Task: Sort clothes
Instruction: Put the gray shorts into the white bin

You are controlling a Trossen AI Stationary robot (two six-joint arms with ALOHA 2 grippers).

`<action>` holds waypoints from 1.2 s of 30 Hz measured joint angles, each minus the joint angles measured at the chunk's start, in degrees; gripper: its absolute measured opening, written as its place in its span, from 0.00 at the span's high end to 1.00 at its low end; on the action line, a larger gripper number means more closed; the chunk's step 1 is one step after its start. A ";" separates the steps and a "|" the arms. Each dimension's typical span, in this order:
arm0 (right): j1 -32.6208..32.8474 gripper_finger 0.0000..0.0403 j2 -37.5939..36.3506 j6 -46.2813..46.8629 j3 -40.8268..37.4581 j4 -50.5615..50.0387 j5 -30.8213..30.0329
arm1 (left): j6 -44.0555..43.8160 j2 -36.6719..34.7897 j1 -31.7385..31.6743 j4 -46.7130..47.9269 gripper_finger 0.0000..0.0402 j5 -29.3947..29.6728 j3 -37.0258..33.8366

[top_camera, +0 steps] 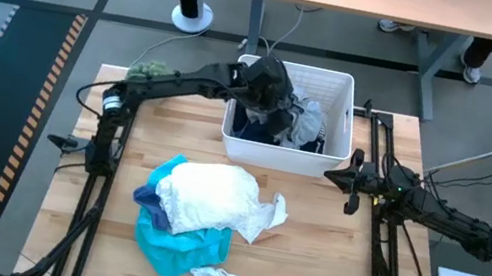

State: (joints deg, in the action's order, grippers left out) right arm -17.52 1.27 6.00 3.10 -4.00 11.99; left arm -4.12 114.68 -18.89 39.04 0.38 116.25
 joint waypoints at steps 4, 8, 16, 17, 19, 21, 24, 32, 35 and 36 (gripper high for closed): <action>0.02 1.00 0.00 0.00 0.01 0.01 0.00 | 0.66 -0.12 0.92 5.88 0.32 0.15 5.83; 0.00 1.00 -0.01 0.00 0.01 0.01 -0.02 | 1.51 -0.38 1.75 8.83 0.35 0.26 9.78; 0.00 1.00 -0.01 0.00 0.01 0.01 0.00 | 2.85 -0.58 2.18 7.85 0.45 0.53 8.20; 0.02 1.00 0.01 0.00 -0.01 -0.01 -0.02 | 3.06 -0.58 2.06 6.91 0.47 0.63 6.88; 0.00 1.00 -0.01 0.00 -0.01 0.01 -0.01 | 3.69 -0.58 1.89 5.29 0.51 0.66 3.87; 0.01 1.00 0.00 0.00 0.00 0.00 -0.02 | 4.07 -0.53 1.72 2.75 0.55 0.68 0.66; 0.00 1.00 0.01 0.00 -0.01 0.01 -0.02 | 4.07 -0.52 1.53 -2.63 0.63 0.68 -4.40; 0.00 1.00 0.01 0.00 -0.01 -0.01 -0.02 | -0.63 -0.51 0.44 -18.24 0.90 1.58 -16.77; 0.00 1.00 0.00 0.00 0.00 0.01 -0.01 | -4.28 -0.72 -0.52 -21.43 0.98 0.97 -19.81; 0.00 1.00 0.01 0.00 0.01 -0.01 0.00 | -5.82 -0.77 -0.80 -21.80 0.99 0.31 -20.64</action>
State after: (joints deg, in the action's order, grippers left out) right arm -17.52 1.28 6.00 3.11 -4.01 11.99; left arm -9.94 113.91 -19.69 17.24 0.69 95.61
